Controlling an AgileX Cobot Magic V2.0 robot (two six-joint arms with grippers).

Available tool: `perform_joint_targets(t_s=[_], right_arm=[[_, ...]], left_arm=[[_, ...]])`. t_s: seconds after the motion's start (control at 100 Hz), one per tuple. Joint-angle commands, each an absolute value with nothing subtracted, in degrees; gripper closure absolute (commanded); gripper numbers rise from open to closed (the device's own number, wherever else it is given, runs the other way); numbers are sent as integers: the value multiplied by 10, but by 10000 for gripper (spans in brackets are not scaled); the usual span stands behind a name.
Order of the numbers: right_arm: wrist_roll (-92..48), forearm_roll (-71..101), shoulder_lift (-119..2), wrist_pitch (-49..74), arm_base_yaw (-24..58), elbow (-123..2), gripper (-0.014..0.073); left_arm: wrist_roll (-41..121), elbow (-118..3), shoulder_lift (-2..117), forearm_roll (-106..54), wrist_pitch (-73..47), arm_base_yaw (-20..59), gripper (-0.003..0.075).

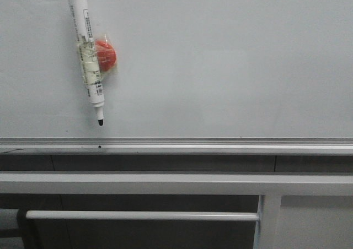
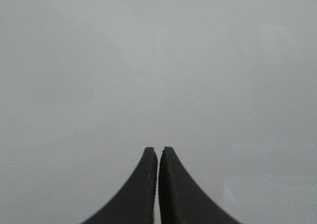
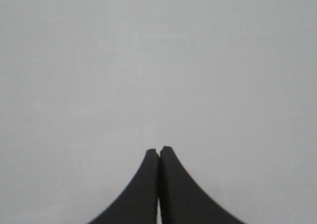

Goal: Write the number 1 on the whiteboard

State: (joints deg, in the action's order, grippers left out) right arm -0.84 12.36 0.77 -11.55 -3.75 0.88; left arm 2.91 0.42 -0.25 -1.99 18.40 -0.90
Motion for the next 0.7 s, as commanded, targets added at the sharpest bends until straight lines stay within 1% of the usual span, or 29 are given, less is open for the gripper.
perform_joint_targets(t_s=[0.0,0.16,0.39,0.49,0.53,0.63,0.69], right_arm=[[-8,126,15,-234,-37,23,657],[-8,126,15,-321,-37,23,657],[-5,126,15,-318,-37,23,657],[50,102,15,-220,-37,-1,657],[50,99,14,-169,-37,-24,657],[49,95,9,13,-37,-90,657],[44,94,-6,80,-37,-127,657]], left_arm=[[23,7,-16,-20,233,-10,741],[23,7,-16,-22,245,-10,741],[21,7,-16,-44,247,-11,741],[8,-1,-6,-116,213,-11,741],[8,-11,-1,-111,194,-11,741],[8,-55,15,-57,125,-11,741],[8,-91,29,-50,89,-11,741]])
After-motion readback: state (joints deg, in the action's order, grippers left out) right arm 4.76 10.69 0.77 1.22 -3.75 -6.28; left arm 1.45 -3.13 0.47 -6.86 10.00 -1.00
